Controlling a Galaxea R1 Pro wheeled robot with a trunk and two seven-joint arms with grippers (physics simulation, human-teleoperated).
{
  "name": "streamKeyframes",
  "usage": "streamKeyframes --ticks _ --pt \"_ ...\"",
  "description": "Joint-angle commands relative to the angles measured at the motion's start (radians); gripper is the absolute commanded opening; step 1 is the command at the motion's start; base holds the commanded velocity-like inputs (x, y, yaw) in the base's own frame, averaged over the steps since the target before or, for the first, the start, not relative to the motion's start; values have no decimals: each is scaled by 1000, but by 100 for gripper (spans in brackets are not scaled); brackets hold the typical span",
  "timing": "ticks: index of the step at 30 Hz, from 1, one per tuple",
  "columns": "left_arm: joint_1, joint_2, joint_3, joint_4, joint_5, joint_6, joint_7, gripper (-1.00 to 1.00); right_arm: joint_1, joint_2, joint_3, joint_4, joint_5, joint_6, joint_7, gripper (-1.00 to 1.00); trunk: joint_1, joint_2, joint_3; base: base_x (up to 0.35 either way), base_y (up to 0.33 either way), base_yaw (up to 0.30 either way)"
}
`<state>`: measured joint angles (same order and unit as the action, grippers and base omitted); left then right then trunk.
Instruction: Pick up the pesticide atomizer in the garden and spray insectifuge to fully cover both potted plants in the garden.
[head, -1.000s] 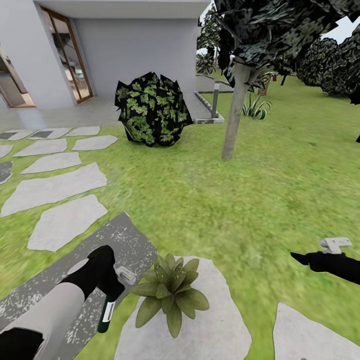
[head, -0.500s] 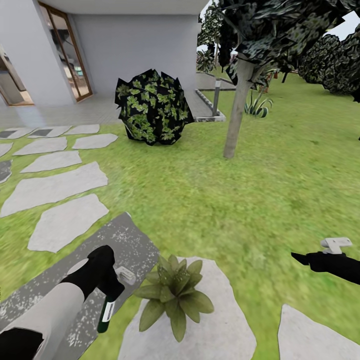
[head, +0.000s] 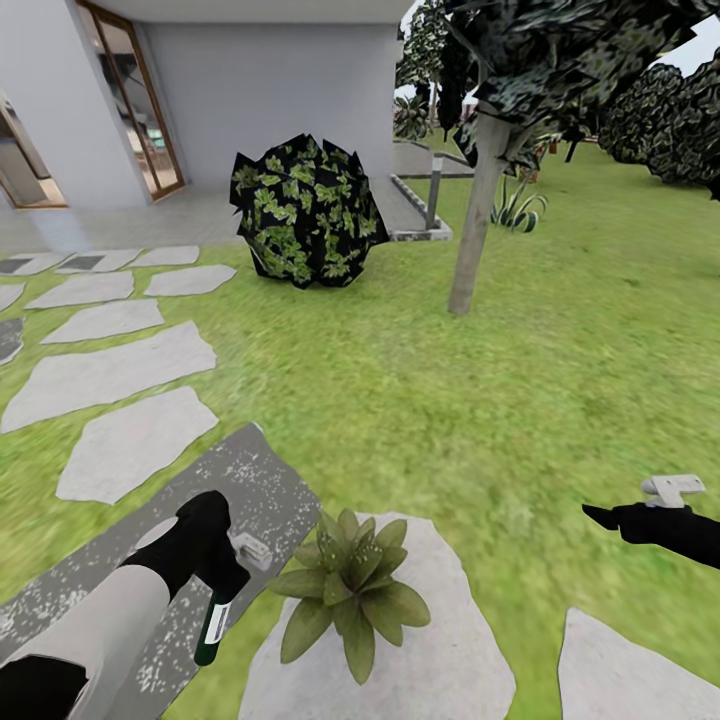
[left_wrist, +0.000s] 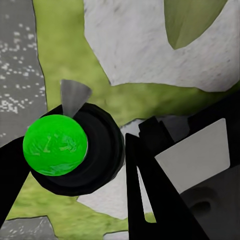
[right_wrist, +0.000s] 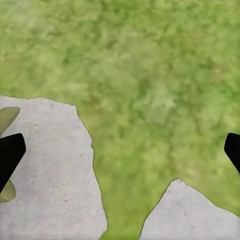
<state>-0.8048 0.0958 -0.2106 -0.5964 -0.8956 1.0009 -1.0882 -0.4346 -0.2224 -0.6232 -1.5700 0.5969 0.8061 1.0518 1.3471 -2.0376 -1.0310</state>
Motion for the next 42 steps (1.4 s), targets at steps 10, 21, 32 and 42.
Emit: streamKeyframes --ticks 10,21,32,42 --pt "0 0 -6 0 -9 5 -10 -100 -1 0 -1 -2 9 4 10 100 0 0 -16 143 58 0" --pt "18 -4 -9 1 -7 5 -11 -100 -1 0 -1 -2 9 4 10 100 0 0 -23 15 8 0" --pt "26 -4 -7 1 -5 6 -10 -100 0 0 0 -2 9 4 10 100 0 0 -39 25 9 0" --pt "26 -4 -7 1 -5 8 -12 -100 0 0 2 -1 10 5 10 100 0 0 -40 27 13 0"
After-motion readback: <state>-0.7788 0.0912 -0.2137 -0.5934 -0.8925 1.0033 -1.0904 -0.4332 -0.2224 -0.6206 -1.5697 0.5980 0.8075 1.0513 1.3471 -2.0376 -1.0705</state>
